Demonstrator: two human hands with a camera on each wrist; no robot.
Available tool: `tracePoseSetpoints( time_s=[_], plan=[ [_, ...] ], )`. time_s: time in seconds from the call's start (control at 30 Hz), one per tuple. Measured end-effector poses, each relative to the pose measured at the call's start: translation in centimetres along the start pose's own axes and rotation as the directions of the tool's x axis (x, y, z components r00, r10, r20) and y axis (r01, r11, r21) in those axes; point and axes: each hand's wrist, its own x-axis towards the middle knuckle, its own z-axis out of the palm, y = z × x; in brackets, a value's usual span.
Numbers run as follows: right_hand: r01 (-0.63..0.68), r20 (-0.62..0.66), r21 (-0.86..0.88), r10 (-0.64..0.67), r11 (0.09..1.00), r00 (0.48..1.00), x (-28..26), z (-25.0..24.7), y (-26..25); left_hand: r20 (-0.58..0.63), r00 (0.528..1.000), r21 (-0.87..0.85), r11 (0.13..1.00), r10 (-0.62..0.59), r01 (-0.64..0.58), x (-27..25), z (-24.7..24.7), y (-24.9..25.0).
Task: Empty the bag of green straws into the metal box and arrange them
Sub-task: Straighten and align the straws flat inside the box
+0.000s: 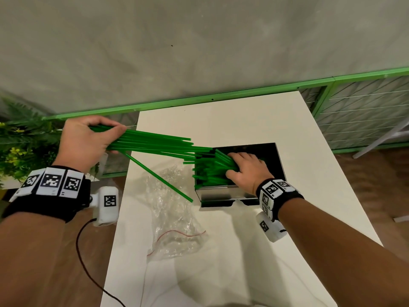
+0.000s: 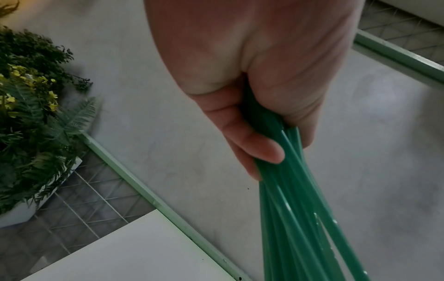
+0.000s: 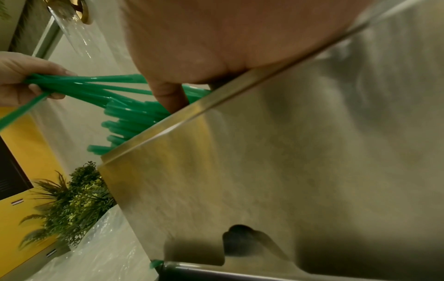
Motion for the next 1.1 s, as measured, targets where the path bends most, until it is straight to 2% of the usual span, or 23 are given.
tracePoseSetpoints(
  time_s=[0.3,0.5,0.57,0.63,0.67,0.73,0.83,0.9,1.0,1.07,1.1],
  plan=[
    [-0.011,-0.025,0.019,0.012,1.0,1.0,0.1,0.0,0.2,-0.03,0.999,-0.033,0.999,0.035,-0.036,0.0,0.5,2.1],
    [0.012,0.017,0.013,-0.012,1.0,1.0,0.1,-0.2,0.2,-0.073,0.997,-0.035,0.999,0.031,-0.033,0.5,-0.7,3.5],
    [0.013,0.025,0.056,-0.014,0.998,1.0,-0.1,-0.4,0.2,-0.066,0.998,-0.065,0.998,0.006,-0.01,0.6,-0.4,3.8],
    [0.025,-0.01,0.195,-0.023,0.981,1.0,-0.6,-0.8,0.3,-0.044,0.999,-0.103,0.995,0.0,-0.004,0.5,0.5,4.4],
    [0.032,-0.051,0.318,-0.017,0.948,0.999,-0.9,-0.9,0.4,-0.033,0.999,-0.128,0.992,-0.002,-0.002,0.4,1.1,4.6],
    [0.031,-0.16,0.57,0.074,0.821,0.984,-1.3,-1.1,1.2,-0.014,1.0,-0.18,0.984,-0.011,0.008,0.4,2.9,5.1],
    [0.067,-0.302,0.8,0.303,0.596,0.904,-2.1,-1.6,3.1,0.019,1.0,-0.215,0.977,-0.008,0.012,0.0,6.5,5.7],
    [0.138,-0.36,0.868,0.413,0.477,0.837,-3.3,-2.7,4.7,0.033,0.999,-0.23,0.973,-0.008,0.015,-0.3,8.9,5.8],
    [0.227,-0.38,0.917,0.542,0.329,0.749,-5.7,-5.3,6.9,0.065,0.998,-0.24,0.97,-0.005,0.02,-0.8,11.5,5.4],
    [0.291,-0.401,0.916,0.575,0.278,0.713,-7.0,-7.1,7.6,0.089,0.996,-0.236,0.971,-0.001,0.022,-1.0,12.7,5.2],
    [0.319,-0.426,0.904,0.566,0.284,0.705,-7.5,-7.8,7.6,0.095,0.996,-0.228,0.973,-0.002,0.024,-1.1,13.2,5.0]
  ],
)
